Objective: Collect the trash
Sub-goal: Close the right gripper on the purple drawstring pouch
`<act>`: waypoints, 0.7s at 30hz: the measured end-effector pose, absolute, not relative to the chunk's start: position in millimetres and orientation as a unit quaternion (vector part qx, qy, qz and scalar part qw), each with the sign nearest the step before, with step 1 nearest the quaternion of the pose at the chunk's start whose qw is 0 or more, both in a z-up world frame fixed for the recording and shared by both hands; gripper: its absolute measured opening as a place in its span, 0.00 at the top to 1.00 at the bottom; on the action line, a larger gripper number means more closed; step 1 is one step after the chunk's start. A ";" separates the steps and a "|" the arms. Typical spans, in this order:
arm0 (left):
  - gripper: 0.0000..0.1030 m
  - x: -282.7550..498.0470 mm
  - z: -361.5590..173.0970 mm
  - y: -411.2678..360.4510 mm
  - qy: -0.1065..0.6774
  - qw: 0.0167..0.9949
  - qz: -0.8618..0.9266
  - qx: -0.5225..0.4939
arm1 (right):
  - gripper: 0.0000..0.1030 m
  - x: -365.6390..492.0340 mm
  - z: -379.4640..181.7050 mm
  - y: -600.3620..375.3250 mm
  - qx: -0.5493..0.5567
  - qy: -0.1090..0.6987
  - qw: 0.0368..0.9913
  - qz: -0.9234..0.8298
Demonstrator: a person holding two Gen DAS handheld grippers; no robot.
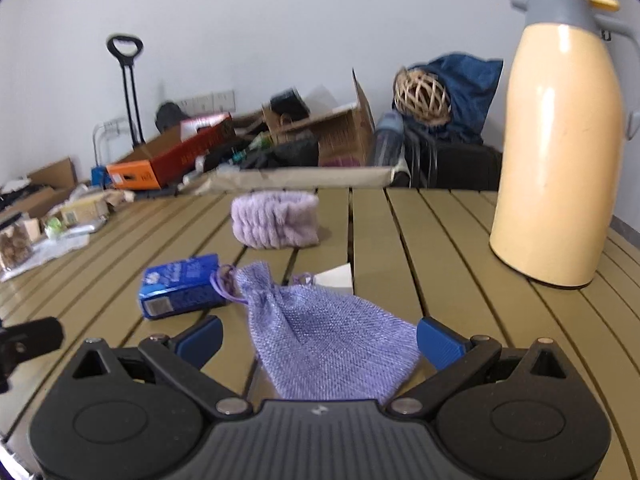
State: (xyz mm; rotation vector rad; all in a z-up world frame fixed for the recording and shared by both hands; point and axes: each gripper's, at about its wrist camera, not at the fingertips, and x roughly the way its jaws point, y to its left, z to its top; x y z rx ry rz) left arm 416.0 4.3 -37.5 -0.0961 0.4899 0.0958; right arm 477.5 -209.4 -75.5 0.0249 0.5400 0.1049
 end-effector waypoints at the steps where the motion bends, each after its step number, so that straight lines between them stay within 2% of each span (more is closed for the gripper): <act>1: 0.00 418.1 -37.2 4.6 0.242 0.968 0.048 -0.046 | 0.00 482.3 -76.7 -207.9 0.011 0.271 0.961 0.048; 9: 0.00 431.3 -42.1 5.6 0.252 0.965 0.051 -0.043 | 0.00 507.6 -84.2 -204.7 0.010 0.310 0.950 0.032; 11: 0.00 431.9 -43.8 5.2 0.254 0.965 0.053 -0.041 | 0.03 508.7 -85.5 -205.1 0.011 0.315 0.949 0.034; 13: 0.00 431.5 -44.7 4.1 0.255 0.965 0.052 -0.040 | 0.19 508.3 -86.3 -205.2 0.012 0.314 0.949 0.032; 17: 0.00 430.2 -45.6 1.5 0.255 0.965 0.050 -0.036 | 0.32 505.8 -86.4 -205.5 0.011 0.310 0.950 0.041; 21: 0.00 430.4 -47.8 1.0 0.256 0.965 0.050 -0.033 | 0.56 503.9 -85.5 -204.2 0.005 0.304 0.952 0.044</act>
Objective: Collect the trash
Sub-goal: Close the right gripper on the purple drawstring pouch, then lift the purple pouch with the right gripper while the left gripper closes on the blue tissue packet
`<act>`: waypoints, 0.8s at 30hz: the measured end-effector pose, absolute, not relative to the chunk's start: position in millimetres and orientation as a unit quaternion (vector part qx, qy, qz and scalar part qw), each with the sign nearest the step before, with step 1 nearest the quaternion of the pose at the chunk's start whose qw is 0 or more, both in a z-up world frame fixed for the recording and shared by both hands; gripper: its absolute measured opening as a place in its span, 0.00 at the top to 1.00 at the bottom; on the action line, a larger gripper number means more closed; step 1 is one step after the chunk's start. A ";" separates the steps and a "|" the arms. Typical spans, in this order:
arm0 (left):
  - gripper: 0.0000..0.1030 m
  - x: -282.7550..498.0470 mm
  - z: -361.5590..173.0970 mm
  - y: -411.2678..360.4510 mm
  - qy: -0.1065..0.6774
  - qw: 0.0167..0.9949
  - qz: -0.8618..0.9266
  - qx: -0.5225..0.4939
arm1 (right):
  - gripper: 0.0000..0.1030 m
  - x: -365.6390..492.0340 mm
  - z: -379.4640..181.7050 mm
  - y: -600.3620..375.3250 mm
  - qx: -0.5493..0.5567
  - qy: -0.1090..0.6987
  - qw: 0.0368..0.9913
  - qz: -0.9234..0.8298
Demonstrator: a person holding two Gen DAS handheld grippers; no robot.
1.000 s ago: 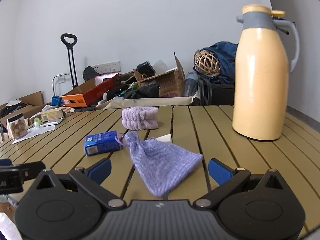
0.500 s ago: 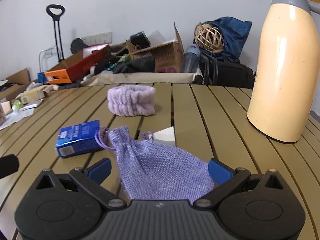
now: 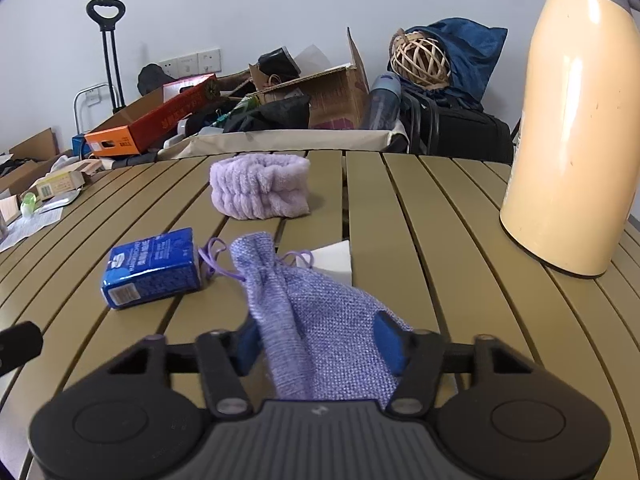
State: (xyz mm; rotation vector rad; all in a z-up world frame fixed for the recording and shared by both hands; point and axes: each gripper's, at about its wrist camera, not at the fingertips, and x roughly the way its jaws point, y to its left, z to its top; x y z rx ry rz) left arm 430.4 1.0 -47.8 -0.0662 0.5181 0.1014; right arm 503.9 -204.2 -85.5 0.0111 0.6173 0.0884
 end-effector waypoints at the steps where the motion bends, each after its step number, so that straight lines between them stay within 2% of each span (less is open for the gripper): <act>1: 0.00 430.7 -48.3 1.1 0.257 0.965 0.051 -0.032 | 0.59 503.3 -85.4 -204.8 0.005 0.303 0.952 0.046; 3: 0.00 431.1 -48.8 1.3 0.258 0.964 0.051 -0.033 | 0.64 502.6 -85.4 -204.5 0.003 0.302 0.952 0.053; 5: 0.00 430.7 -49.4 0.6 0.259 0.964 0.052 -0.033 | 0.80 503.1 -86.5 -205.9 0.013 0.307 0.949 0.070; 6: 0.00 430.6 -49.7 0.7 0.259 0.964 0.051 -0.032 | 0.85 502.5 -86.6 -207.2 0.020 0.305 0.949 0.077; 9: 0.00 430.9 -50.5 -0.8 0.261 0.964 0.051 -0.026 | 0.92 501.6 -86.6 -210.2 0.031 0.304 0.949 0.080; 13: 0.00 430.6 -51.8 -1.3 0.262 0.963 0.049 -0.021 | 0.96 498.6 -84.6 -216.8 0.053 0.292 0.952 0.082; 24: 0.00 429.1 -50.0 -2.4 0.271 0.961 0.047 -0.038 | 0.96 483.7 -57.1 -255.0 0.116 0.223 0.966 0.068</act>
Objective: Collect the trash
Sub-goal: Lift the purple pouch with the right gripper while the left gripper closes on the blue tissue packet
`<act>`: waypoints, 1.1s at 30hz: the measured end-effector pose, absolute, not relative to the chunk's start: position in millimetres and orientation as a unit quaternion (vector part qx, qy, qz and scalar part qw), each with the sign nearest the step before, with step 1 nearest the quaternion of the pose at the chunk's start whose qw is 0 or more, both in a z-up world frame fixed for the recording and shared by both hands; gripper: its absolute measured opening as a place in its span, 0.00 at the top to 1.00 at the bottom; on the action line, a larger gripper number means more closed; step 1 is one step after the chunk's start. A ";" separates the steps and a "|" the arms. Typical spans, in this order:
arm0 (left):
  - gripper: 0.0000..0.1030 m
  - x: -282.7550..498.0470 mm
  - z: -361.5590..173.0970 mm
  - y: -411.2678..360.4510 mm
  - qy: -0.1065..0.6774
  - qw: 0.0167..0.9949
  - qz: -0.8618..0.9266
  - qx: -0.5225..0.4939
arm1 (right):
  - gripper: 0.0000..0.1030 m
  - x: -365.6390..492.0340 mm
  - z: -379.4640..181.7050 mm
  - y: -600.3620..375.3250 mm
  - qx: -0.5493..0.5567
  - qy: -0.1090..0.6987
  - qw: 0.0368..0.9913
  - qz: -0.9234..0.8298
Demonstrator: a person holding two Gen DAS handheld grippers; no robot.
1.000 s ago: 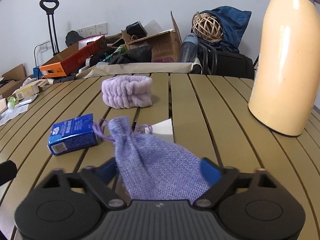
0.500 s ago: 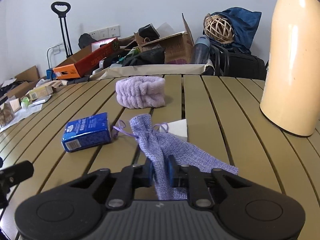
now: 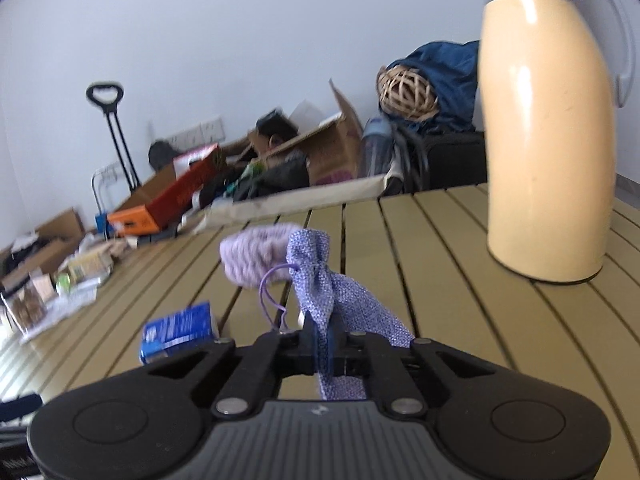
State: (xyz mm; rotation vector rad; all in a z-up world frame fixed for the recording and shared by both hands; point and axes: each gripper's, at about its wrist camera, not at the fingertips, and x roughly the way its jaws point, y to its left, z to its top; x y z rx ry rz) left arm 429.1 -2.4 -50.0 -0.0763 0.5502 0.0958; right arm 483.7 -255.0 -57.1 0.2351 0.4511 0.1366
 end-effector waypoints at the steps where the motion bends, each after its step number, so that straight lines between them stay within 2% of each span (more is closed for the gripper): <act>1: 0.00 430.9 -49.5 -4.5 0.275 0.960 0.045 -0.039 | 0.96 483.2 -55.0 -258.3 0.121 0.218 0.966 0.066; 8: 0.00 458.5 -37.3 -30.6 0.284 0.958 0.048 -0.011 | 0.96 479.3 -47.7 -288.1 0.157 0.192 0.967 0.050; 14: 0.00 502.3 -25.0 -52.5 0.315 0.947 0.048 -0.025 | 0.97 478.1 -48.5 -317.6 0.200 0.172 0.964 0.039; 33: 0.00 577.4 -46.8 -80.8 0.390 0.906 0.153 -0.061 | 0.97 485.9 -69.2 -360.6 0.272 0.163 0.948 0.013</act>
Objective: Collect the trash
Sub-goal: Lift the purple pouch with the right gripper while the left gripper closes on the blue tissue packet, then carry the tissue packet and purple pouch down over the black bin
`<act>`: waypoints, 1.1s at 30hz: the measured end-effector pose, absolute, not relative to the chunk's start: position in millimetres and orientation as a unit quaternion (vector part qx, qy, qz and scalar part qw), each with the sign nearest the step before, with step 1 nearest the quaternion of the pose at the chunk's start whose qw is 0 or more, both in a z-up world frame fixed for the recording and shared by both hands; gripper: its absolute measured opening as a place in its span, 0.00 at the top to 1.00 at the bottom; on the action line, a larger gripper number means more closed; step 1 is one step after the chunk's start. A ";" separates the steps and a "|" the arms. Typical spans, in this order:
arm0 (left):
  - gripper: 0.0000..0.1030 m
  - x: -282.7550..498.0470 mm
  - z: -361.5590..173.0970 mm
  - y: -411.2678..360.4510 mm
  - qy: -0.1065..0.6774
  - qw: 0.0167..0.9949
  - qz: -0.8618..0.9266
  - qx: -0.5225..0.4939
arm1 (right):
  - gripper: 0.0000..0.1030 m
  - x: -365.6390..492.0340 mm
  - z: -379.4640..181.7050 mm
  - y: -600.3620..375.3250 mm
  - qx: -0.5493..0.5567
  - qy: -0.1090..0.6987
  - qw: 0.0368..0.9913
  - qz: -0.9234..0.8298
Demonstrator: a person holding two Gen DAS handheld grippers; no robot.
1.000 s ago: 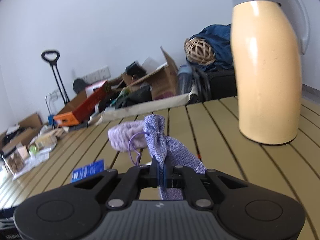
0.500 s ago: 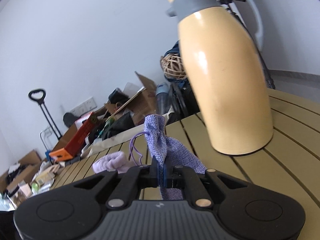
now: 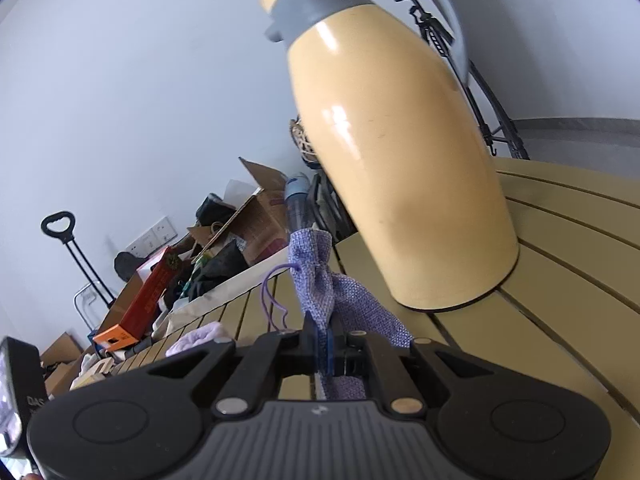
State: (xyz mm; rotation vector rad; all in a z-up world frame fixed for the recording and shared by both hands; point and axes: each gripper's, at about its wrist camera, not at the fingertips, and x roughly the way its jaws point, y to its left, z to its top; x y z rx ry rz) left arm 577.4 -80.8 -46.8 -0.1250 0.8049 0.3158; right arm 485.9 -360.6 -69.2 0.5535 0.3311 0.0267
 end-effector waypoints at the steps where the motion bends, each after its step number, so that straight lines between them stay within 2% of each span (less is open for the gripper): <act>1: 0.00 578.2 -47.6 -79.7 0.388 0.906 0.157 -0.064 | 0.97 486.3 -70.0 -362.0 0.276 0.162 0.947 0.014; 4: 0.02 579.0 -48.2 -79.6 0.384 0.907 0.163 -0.063 | 0.97 483.4 -70.9 -365.0 0.279 0.160 0.947 0.015; 9: 0.26 578.6 -49.3 -78.8 0.392 0.903 0.164 -0.069 | 0.96 482.3 -71.5 -364.0 0.281 0.161 0.946 0.017; 22: 0.28 565.3 -39.5 -76.5 0.378 0.910 0.162 -0.047 | 0.96 478.4 -66.5 -359.9 0.277 0.159 0.947 0.032; 33: 0.28 525.2 -10.8 -75.2 0.360 0.923 0.131 -0.037 | 0.96 464.1 -52.8 -345.7 0.261 0.162 0.950 0.053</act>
